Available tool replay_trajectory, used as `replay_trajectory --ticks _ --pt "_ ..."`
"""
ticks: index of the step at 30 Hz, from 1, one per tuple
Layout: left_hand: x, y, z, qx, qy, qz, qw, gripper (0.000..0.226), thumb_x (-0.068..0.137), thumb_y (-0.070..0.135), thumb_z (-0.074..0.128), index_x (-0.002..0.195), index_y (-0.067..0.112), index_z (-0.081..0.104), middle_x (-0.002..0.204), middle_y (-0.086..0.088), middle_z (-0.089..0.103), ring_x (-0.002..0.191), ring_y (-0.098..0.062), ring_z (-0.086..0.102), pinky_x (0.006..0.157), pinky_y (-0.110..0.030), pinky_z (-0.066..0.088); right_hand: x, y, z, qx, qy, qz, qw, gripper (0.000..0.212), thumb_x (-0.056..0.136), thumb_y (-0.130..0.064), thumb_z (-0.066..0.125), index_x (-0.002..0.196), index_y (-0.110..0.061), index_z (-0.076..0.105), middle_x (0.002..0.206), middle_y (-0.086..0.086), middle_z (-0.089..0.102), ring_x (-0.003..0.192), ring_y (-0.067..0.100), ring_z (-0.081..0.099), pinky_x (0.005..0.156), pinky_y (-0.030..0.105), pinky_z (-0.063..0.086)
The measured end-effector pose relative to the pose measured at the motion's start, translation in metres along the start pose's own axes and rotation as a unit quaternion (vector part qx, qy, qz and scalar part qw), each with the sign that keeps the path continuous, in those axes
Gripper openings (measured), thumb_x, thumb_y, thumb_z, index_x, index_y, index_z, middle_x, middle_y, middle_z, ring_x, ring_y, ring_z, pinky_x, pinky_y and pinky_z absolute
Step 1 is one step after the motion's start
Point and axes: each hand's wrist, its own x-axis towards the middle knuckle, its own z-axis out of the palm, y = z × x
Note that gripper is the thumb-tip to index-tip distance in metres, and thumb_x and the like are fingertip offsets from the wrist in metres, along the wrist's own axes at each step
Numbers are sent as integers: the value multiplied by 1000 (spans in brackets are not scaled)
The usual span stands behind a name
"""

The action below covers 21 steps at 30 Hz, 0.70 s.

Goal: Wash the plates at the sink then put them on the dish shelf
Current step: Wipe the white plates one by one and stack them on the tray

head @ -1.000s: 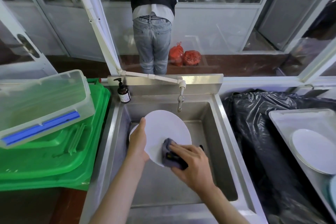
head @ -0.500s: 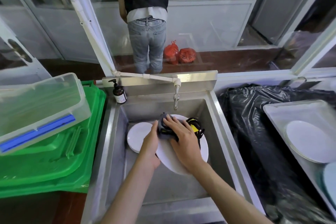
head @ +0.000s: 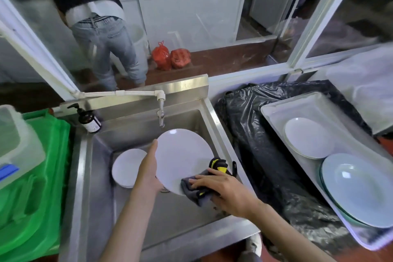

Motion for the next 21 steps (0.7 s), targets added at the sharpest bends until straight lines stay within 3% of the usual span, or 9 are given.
replay_trajectory --ticks 2,4,6,8,11,14,18,21 --pt "1 -8 20 33 -1 18 999 46 95 62 60 123 27 68 112 -5 78 102 -32 72 73 -40 56 -19 20 -20 -4 7 74 997 40 96 -14 51 134 -24 63 131 -12 67 125 15 58 110 35 46" --pt "-1 -17 42 68 -4 46 997 43 96 61 60 123 28 70 112 -4 79 104 -34 72 70 -41 58 -40 36 -37 68 55 166 982 22 107 -25 53 125 -31 63 120 -23 68 116 3 63 99 30 52" --pt "-3 -28 67 82 -27 66 994 39 98 58 59 119 29 73 113 -5 78 105 -36 71 75 -46 60 -60 50 -52 160 153 232 947 11 108 -27 56 113 -32 64 108 -27 72 106 0 68 87 22 52" --pt "-6 -39 93 97 -39 62 993 34 99 54 58 114 28 75 112 -6 78 104 -36 71 87 -53 58 -81 66 -66 240 234 292 896 12 107 -19 58 106 -29 67 99 -21 74 99 4 69 82 23 50" --pt "-6 -58 130 112 -66 65 989 35 100 50 58 119 26 74 118 -8 76 108 -39 70 91 -58 55 -108 87 -88 406 255 366 797 17 105 -16 59 108 -18 75 105 -3 78 108 23 71 95 36 53" --pt "3 -83 167 115 -75 67 988 44 97 51 62 130 22 68 128 -13 71 112 -42 68 85 -57 58 -133 100 -112 525 236 413 706 20 104 -19 60 116 -17 76 114 8 78 111 25 73 101 42 54" --pt "7 -112 223 101 -83 64 989 39 103 50 55 127 25 72 119 -9 76 109 -37 71 88 -50 56 -164 120 -133 558 257 431 661 20 101 -22 63 116 -16 75 111 6 79 102 19 75 89 33 55" --pt "17 -135 256 108 -65 51 991 40 106 51 48 122 24 73 115 -9 78 106 -36 71 89 -47 56 -185 146 -146 552 303 453 632 24 99 -26 66 120 -18 75 117 6 78 115 24 71 106 42 51"
